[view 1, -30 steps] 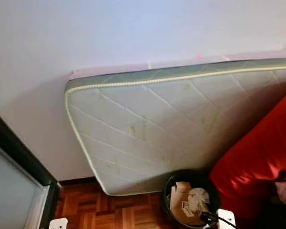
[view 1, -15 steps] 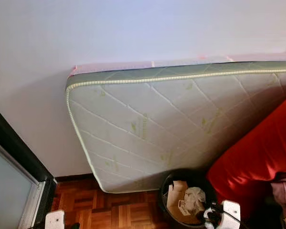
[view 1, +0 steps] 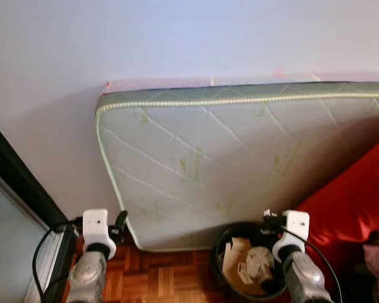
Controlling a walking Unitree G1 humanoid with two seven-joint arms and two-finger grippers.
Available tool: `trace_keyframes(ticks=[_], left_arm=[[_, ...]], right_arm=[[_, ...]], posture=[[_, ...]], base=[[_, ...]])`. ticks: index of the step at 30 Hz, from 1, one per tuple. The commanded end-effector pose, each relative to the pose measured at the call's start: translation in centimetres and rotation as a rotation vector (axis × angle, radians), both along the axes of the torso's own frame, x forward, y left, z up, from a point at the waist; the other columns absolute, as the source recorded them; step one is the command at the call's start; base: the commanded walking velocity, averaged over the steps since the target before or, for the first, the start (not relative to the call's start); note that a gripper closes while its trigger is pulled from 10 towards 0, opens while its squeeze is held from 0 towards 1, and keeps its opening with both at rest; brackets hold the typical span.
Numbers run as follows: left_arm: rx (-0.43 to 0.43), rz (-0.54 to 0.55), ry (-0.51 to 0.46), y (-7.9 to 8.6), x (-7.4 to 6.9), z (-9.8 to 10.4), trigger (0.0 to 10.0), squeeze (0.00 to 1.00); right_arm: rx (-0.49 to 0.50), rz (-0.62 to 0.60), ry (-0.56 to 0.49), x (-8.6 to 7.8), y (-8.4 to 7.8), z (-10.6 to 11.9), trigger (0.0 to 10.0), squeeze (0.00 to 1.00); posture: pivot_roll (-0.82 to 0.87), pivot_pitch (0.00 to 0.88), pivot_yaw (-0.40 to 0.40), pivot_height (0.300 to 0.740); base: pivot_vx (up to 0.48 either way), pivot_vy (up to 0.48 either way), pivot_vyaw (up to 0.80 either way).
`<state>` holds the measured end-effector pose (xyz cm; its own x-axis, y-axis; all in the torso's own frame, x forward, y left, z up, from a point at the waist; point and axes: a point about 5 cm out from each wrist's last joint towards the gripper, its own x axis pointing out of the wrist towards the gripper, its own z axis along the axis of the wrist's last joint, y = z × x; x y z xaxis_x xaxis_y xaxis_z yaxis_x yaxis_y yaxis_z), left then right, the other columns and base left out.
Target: Clean up the room
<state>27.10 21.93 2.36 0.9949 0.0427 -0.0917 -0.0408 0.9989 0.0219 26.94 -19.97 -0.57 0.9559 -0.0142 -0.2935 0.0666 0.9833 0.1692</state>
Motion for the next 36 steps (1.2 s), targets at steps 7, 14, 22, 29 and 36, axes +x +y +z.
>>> trace_keyframes(ticks=[7,14,22,29,36], left_arm=[[0.059,-0.025,-0.038,0.0,-1.5,0.1,10.0,0.00],[0.095,-0.059,-0.040,0.3,-2.8,0.3,10.0,0.00],[0.082,-0.053,-0.050,-0.2,-2.6,0.7,10.0,0.00],[0.065,-0.031,-0.044,-0.1,-2.7,0.8,10.0,0.00],[0.058,-0.035,-0.041,-0.1,-2.6,1.0,10.0,0.00]], right_arm=[[-0.015,-0.085,-0.037,-1.6,-1.0,-0.4,10.0,0.00],[-0.027,-0.122,-0.069,-2.8,-1.8,-0.5,10.0,0.00],[-0.024,-0.101,-0.057,-2.5,-1.4,-0.4,10.0,0.00],[-0.015,-0.098,-0.042,-2.3,-1.5,-0.4,10.0,0.00],[-0.011,-0.103,-0.028,-2.2,-1.6,-0.5,10.0,0.00]], posture=[[0.10,0.033,-0.037,0.740],[0.11,0.042,-0.036,0.740],[0.11,0.048,-0.046,0.740],[0.11,0.055,-0.053,0.740],[0.10,0.070,-0.045,0.740]], base=[[0.000,0.000,0.00],[0.000,0.000,0.00],[0.000,0.000,0.00],[0.000,0.000,-0.55],[0.000,0.000,-0.76]])
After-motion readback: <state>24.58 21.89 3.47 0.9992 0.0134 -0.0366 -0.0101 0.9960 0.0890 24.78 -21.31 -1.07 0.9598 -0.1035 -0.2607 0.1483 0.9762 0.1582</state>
